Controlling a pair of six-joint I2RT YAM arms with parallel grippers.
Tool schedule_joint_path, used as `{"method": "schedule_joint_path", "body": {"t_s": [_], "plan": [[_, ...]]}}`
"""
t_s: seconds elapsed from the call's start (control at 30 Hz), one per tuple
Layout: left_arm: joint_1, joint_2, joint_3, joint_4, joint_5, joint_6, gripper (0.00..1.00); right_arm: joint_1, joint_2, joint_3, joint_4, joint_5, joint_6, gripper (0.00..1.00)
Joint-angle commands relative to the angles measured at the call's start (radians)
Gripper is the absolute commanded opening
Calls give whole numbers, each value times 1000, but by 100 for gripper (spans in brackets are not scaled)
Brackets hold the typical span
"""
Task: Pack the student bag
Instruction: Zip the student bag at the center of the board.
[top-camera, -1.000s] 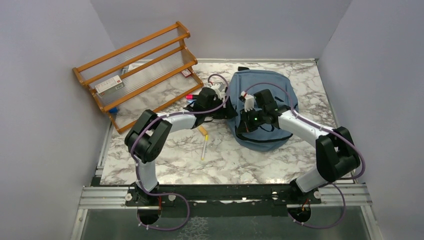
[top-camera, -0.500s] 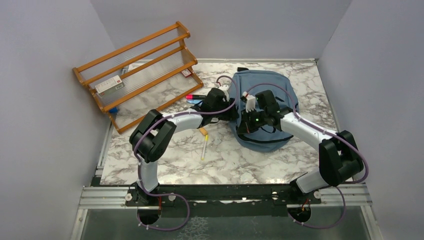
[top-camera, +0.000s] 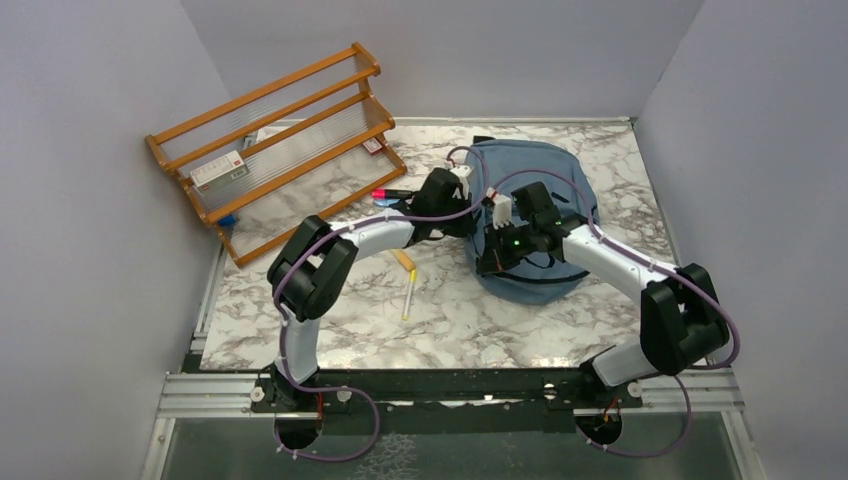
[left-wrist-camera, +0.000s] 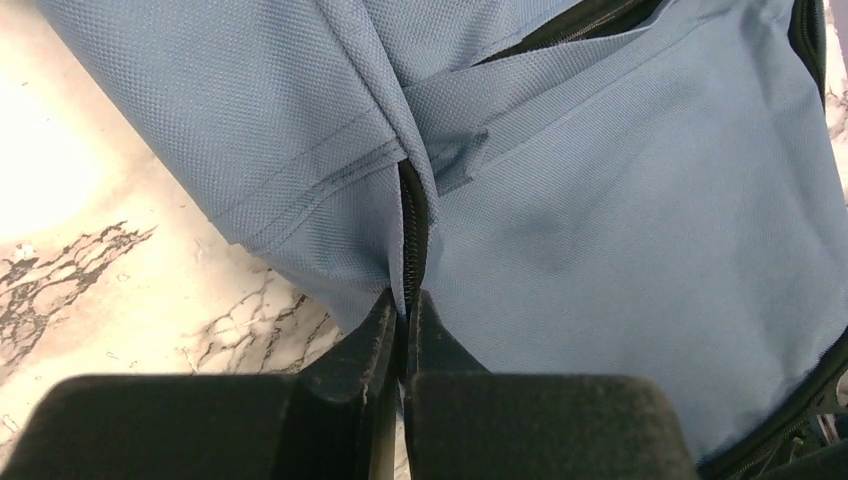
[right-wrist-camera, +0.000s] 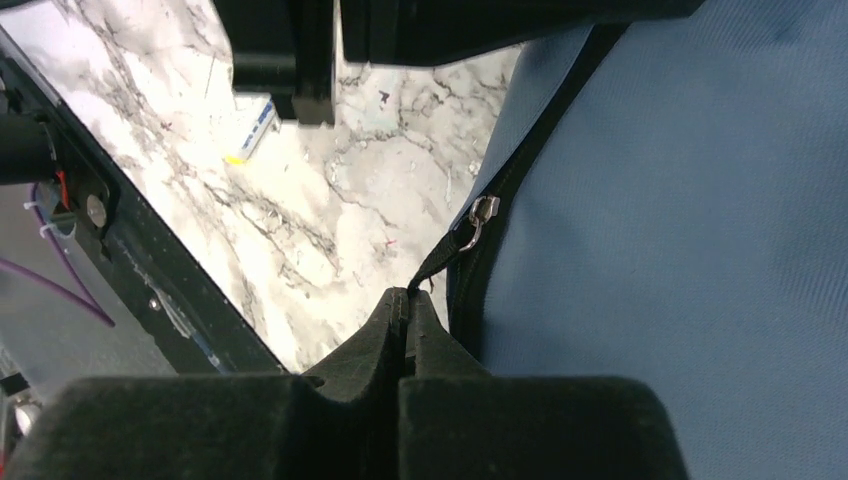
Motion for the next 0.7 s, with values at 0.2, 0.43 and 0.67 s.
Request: {"method": "schedule_joint_path", "body": {"t_s": [0.2,0.43,0.67], "plan": [[105,42,158,-47,66,52,0,6,-107,16,-176,30,-6,1],[185,30,159,-56,94,94,0,6,-182,-4,-209,156,81,1],[224,30,168,-102,106,153,0,6,-210,21,-278,341,172,1]]}}
